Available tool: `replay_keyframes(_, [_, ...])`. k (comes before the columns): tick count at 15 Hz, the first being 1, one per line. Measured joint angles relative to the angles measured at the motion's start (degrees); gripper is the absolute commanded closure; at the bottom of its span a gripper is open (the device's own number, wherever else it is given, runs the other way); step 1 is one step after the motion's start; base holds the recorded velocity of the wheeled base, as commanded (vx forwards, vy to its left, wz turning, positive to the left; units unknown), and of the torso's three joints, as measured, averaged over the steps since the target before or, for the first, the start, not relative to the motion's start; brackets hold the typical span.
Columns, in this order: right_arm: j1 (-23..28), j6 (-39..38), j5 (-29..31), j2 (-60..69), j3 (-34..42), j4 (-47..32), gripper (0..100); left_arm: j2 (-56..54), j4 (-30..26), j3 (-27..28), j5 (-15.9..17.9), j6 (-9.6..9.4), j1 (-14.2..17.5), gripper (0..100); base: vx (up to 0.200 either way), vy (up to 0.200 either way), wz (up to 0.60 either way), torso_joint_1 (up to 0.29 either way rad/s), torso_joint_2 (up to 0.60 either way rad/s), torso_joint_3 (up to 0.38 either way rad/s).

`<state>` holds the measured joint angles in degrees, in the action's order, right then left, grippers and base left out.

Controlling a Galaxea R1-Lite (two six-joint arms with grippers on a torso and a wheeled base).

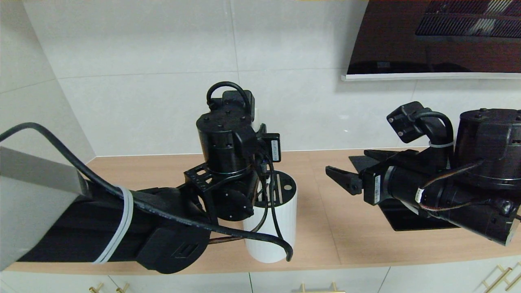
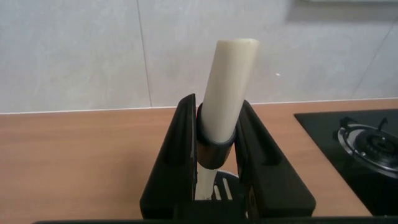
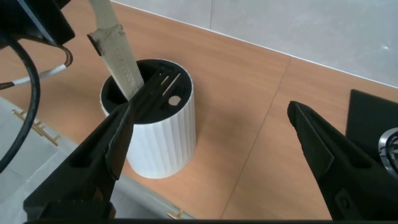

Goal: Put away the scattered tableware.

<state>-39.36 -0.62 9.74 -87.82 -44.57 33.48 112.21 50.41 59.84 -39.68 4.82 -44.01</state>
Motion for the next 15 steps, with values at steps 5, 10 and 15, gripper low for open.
replay_keyframes(5, [0.0,0.0,0.0,-0.3,0.0,0.3,0,-3.9,-1.6,-0.3,-0.1,-0.28,0.0,100,0.0,0.0,0.0,0.0,0.0,0.0])
replay_keyframes(10, [0.0,0.0,0.0,-0.5,0.0,0.3,0,-6.6,-0.9,-0.1,-0.1,-0.39,0.0,100,0.0,0.0,0.0,0.0,0.0,0.0])
replay_keyframes(15, [0.0,0.0,0.0,-0.5,0.0,0.3,0,-6.9,-0.9,-0.6,-0.1,-0.39,-0.3,100,0.0,0.0,0.0,0.0,0.0,0.0])
